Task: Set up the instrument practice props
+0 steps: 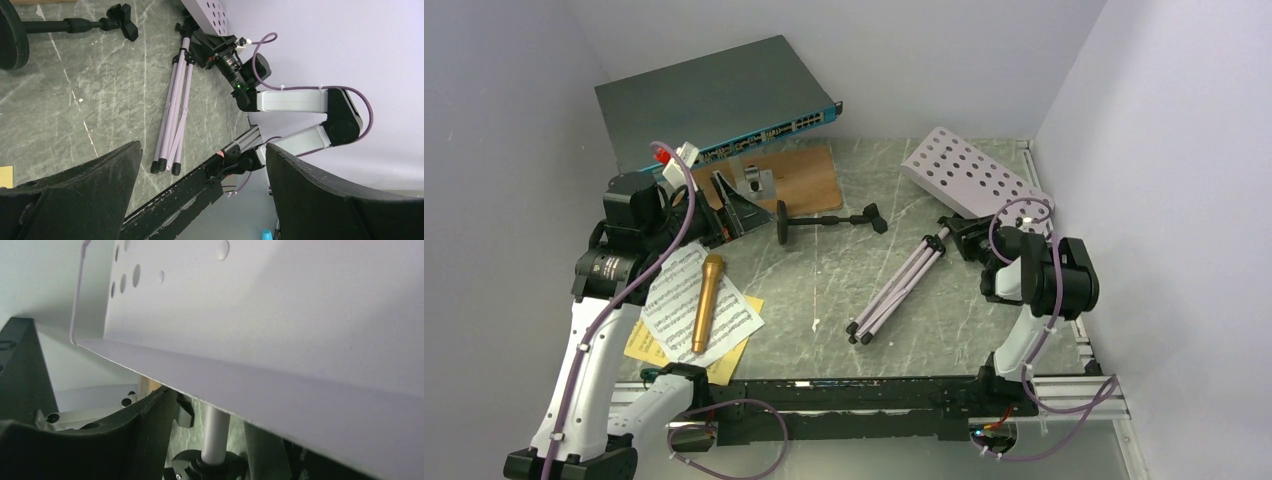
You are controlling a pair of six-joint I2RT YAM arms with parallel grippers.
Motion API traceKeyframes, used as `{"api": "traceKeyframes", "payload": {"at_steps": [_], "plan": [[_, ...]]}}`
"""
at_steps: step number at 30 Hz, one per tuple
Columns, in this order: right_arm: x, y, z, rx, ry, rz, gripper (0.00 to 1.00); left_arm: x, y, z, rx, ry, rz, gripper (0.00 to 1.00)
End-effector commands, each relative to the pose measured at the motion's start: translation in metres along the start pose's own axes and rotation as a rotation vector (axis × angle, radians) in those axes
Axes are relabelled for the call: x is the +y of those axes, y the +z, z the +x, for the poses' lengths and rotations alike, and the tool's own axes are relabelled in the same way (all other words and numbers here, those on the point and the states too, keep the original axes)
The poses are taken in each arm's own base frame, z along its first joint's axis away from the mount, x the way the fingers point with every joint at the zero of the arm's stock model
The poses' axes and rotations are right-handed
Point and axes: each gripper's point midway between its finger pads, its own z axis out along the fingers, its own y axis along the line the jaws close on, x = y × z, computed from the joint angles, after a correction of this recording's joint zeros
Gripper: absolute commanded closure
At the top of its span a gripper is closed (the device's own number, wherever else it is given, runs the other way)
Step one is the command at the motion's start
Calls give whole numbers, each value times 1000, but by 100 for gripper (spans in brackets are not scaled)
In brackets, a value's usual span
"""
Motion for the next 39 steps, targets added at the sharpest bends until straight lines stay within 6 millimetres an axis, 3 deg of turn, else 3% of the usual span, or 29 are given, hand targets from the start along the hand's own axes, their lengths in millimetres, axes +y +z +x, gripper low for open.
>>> {"api": "traceKeyframes", "payload": {"at_steps": [1, 10, 14, 21, 26, 34, 39], "plan": [[11, 2, 11, 2, 62, -113, 47, -15, -10, -4, -19, 40, 41, 1], [18, 23, 26, 8, -31, -83, 48, -13, -7, -3, -14, 26, 38, 0], [9, 10, 26, -13, -13, -15, 50, -13, -7, -3, -10, 22, 41, 1], [7, -13, 30, -3, -188, 164, 35, -7, -1, 2, 2, -5, 49, 1], [2, -23, 26, -20, -201, 265, 33, -8, 1, 4, 14, -22, 72, 1], [9, 3, 24, -24, -202, 447, 37, -9, -5, 9, 19, -15, 61, 0], [1, 22, 30, -40, -196, 573, 39, -15, -7, 16, 26, -35, 102, 1]]}}
